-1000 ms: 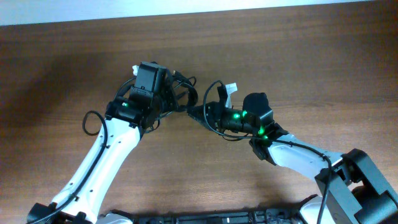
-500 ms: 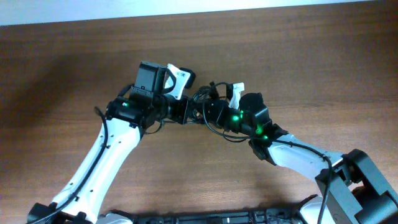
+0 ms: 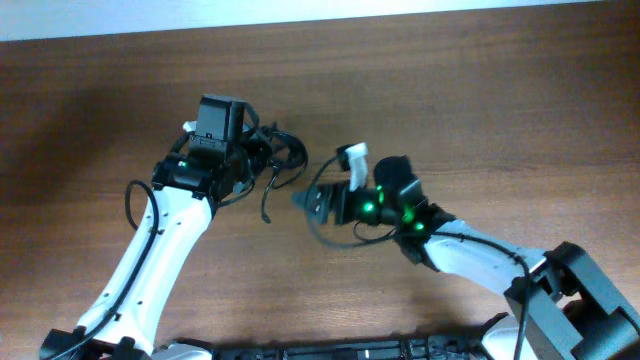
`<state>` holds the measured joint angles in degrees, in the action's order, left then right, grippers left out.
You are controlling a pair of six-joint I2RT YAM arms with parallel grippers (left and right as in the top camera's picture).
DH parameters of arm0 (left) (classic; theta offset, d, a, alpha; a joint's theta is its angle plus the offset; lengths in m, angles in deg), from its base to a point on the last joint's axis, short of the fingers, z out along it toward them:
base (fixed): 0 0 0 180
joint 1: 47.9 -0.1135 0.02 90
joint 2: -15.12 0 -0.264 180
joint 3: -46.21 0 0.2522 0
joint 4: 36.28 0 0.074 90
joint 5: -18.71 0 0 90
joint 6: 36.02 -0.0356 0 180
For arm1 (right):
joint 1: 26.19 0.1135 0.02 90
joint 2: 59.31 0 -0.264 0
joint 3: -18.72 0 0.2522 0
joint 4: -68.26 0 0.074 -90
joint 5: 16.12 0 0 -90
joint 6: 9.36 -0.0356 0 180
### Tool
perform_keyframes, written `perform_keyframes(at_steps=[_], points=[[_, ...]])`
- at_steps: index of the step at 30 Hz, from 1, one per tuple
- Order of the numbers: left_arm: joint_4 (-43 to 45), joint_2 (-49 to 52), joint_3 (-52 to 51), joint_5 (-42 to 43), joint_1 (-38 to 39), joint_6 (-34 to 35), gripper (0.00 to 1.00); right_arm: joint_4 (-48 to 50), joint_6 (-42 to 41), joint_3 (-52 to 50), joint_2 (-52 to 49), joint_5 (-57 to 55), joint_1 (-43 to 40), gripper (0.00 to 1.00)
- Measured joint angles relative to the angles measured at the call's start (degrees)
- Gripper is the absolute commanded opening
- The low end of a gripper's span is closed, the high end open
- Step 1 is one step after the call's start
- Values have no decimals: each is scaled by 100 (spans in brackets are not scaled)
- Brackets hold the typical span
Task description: Untangle cables
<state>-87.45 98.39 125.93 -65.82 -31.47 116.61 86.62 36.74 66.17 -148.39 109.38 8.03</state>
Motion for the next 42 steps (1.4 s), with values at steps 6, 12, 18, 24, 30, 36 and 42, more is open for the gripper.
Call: perform_keyframes(at_steps=[6, 12, 18, 24, 30, 36, 42], points=[[-9, 0, 0, 37, 0, 1805, 0, 0, 1327, 0, 0, -1246, 927, 55], [-72, 0, 0, 203, 0, 2098, 0, -31, 1578, 0, -2, -2061, 1110, 35], [-94, 0, 0, 330, 0, 2120, 0, -44, 1585, 0, -2, -2197, 1121, 44], [-92, 0, 0, 549, 0, 2124, 0, -44, 1585, 0, -2, -2197, 1121, 43], [-92, 0, 0, 621, 0, 2124, 0, 267, 1585, 0, -15, -1836, 1121, 43], [-129, 0, 0, 634, 0, 2096, 0, 1034, 1585, -9, -26, -1696, 1121, 36], [-291, 0, 0, 632, 50, 2009, 0, 960, 1582, -9, -24, -1930, 1121, 15]])
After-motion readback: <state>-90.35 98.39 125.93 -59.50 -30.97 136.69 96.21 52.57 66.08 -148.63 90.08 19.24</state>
